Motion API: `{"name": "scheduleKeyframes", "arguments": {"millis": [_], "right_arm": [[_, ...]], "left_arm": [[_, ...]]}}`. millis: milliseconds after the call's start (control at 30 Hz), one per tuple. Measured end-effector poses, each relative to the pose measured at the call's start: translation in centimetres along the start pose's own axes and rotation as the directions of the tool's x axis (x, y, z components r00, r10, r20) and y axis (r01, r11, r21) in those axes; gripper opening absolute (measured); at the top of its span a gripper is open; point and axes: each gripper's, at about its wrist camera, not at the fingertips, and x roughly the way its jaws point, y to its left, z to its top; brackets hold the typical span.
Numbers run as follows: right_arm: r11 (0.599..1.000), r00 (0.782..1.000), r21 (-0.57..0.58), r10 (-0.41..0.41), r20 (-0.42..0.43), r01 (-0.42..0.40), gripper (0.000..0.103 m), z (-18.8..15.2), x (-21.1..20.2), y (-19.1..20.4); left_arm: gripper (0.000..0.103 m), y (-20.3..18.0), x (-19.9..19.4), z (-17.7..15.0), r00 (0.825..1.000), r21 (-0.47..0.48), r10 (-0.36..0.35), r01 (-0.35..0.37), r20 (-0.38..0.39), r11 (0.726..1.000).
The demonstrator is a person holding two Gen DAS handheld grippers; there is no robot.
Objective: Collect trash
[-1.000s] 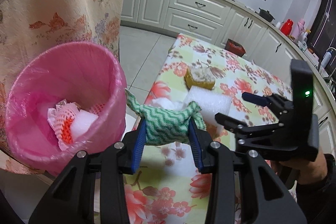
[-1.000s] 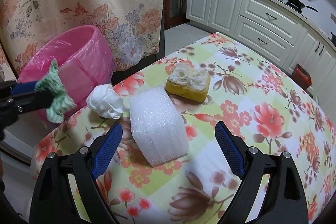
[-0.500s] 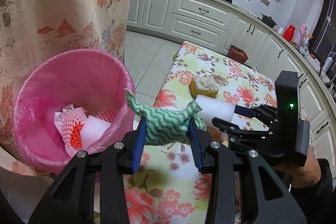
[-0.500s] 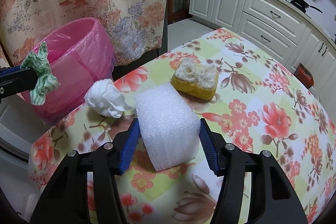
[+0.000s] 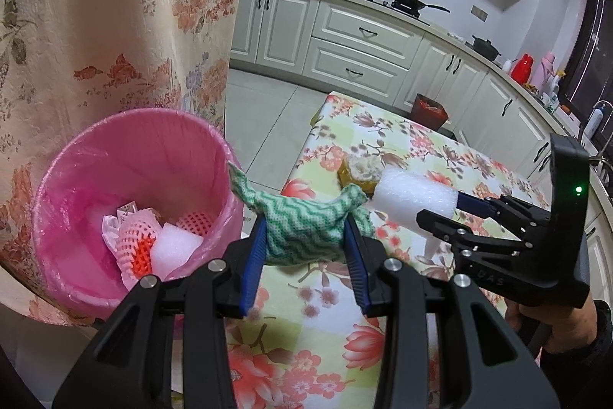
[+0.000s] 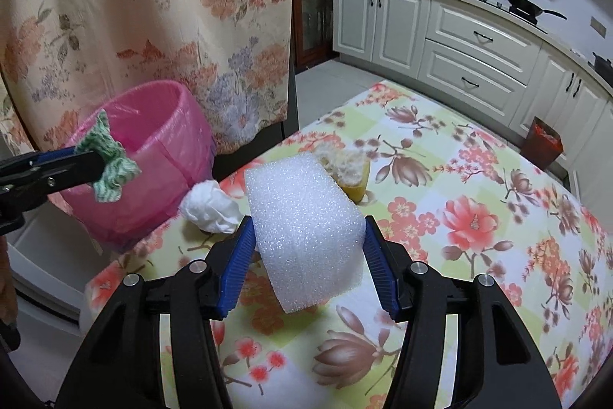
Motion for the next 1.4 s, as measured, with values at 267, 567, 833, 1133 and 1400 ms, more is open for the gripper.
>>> {"name": "scheduleKeyframes", "arguments": {"millis": [267,567,833,1133,1400], "right_arm": [[1.000,0.999,0.006,-0.011,0.031,0.011,0.054,0.5,-2.0,0.1],[1.000,0.998,0.004,-0.018,0.064,0.018,0.054,1.4,-3.6,0.5],[1.000,0.995,-0.001,-0.021,0.095,0.021,0.054,2.3,-4.9,1.2],[1.000,0.992,-0.002,-0.007,0.129,0.008,0.054,3.6,-5.9,2.2],[1.000,0.989,-0.022,0.020,0.146,-0.017,0.054,4.9,-5.9,4.0]], "left_arm": [[0.038,0.3,-1.4,0.5,0.999,-0.007,-0.002,0.002,0.035,1.000],[0.038,1.5,-3.2,1.0,0.997,-0.025,0.008,-0.006,0.075,1.000],[0.038,2.7,-4.5,1.4,0.994,-0.044,0.018,-0.014,0.108,0.999],[0.038,5.0,-6.3,2.2,0.987,-0.071,0.053,-0.043,0.151,0.997],[0.038,7.7,-7.8,2.7,0.978,-0.112,0.101,-0.081,0.185,0.990]]}}
